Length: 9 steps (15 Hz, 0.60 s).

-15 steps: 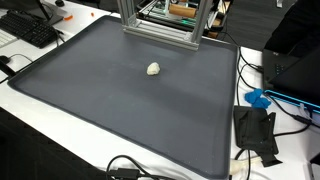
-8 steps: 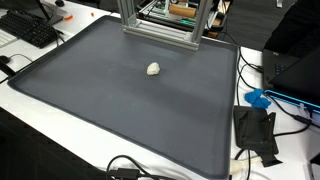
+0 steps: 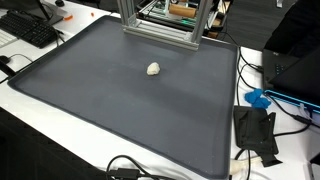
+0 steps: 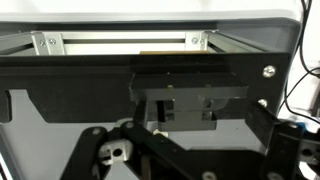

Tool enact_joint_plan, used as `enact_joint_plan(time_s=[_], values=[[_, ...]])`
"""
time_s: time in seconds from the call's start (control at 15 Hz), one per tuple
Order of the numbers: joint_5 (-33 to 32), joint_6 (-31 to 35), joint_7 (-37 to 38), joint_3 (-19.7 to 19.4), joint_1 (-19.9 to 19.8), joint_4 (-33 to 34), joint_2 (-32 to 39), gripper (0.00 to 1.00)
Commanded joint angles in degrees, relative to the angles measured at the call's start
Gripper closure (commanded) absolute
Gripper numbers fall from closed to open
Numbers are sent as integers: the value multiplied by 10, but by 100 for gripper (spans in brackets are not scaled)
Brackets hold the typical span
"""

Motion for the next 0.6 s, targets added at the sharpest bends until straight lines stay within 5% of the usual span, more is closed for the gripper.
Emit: enact_joint_plan(time_s=[0.0,0.53], values=[[16,23,-6,-2,8,-31,-28,0],[9,66,-8,3,10,-51,-25,0]])
